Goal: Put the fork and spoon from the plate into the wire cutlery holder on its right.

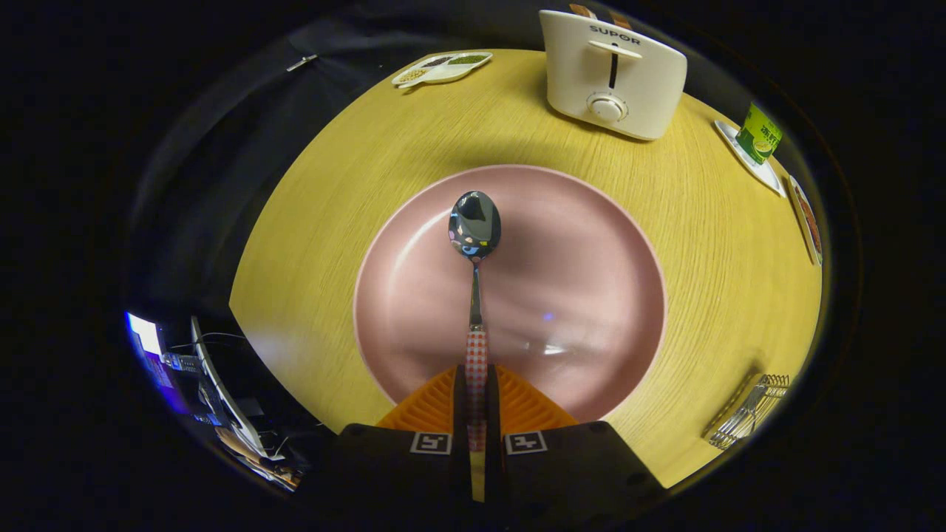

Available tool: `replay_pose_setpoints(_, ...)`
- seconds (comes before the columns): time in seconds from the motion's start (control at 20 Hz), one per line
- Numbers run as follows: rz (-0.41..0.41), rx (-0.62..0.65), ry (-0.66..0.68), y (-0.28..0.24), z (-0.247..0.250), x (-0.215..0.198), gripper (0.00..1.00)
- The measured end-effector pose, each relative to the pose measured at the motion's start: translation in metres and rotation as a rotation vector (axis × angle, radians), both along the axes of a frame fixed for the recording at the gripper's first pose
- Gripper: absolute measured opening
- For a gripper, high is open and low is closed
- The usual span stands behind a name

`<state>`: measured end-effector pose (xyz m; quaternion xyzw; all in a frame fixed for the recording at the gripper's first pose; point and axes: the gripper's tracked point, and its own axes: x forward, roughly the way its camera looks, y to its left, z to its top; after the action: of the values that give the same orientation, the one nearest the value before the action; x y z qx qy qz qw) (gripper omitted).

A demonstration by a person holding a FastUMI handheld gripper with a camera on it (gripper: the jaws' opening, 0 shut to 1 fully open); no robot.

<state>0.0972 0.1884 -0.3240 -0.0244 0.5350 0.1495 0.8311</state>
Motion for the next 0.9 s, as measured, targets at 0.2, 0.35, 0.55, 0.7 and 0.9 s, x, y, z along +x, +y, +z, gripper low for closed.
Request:
replay_pose_setpoints(0.2, 0.011, 0.038, -0.019, -0.014, 0.033, -0.015, 0.12)
replay_pose_setpoints(0.35, 0.030, 0.036, -0.045, -0.036, 0.056, -0.032, 0.12)
replay_pose_setpoints(0.55, 0.010, 0.041, -0.069, -0.078, 0.084, -0.052, 0.12)
replay_pose_setpoints(0.7, -0.003, 0.022, -0.069, -0.119, 0.113, -0.074, 0.12)
replay_pose_setpoints(0.9, -0.002, -0.038, -0.035, -0.180, 0.148, -0.102, 0.11)
